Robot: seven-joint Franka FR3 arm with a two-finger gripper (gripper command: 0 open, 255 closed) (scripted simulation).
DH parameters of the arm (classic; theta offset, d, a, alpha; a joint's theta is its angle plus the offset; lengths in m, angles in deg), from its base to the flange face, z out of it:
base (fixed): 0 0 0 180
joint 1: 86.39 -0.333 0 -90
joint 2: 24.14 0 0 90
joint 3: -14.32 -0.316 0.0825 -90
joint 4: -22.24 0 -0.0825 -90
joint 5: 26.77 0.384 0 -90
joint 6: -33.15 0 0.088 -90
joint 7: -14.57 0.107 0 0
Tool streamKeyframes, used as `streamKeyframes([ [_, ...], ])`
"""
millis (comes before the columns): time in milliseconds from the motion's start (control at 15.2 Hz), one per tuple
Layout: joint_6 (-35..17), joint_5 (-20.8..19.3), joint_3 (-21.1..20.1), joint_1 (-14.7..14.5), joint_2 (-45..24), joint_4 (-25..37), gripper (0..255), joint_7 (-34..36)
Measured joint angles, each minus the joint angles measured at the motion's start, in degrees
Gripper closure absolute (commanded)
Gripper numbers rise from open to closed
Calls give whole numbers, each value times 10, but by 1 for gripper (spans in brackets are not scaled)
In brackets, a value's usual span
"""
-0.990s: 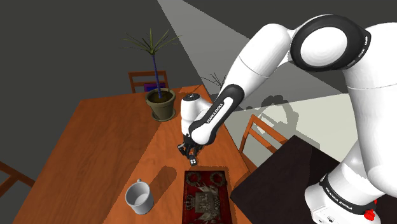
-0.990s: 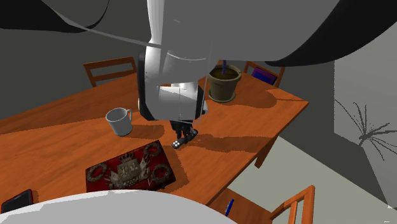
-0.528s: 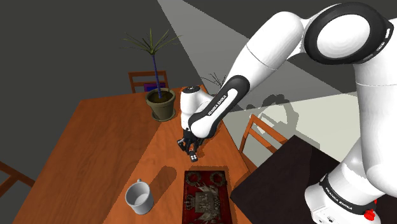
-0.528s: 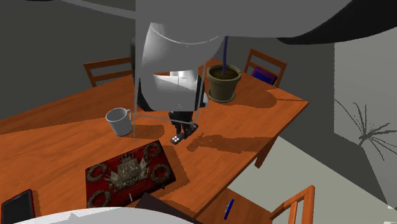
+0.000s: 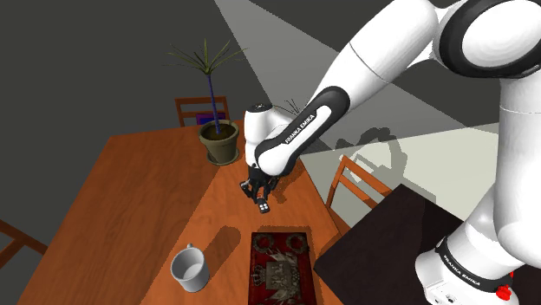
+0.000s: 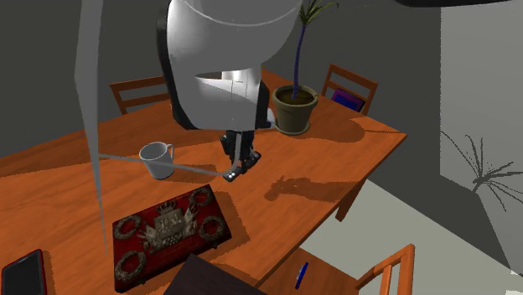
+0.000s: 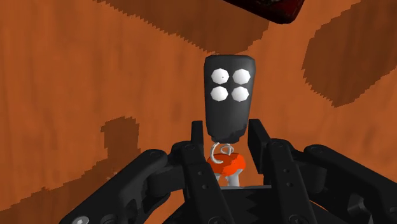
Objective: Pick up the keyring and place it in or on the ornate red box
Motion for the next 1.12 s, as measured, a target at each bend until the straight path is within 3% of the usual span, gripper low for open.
streamKeyframes([
  [528, 44, 18, -13, 10, 49, -4, 255, -8],
  [1122, -5, 54, -59, -30, 149, -144, 255, 56],
])
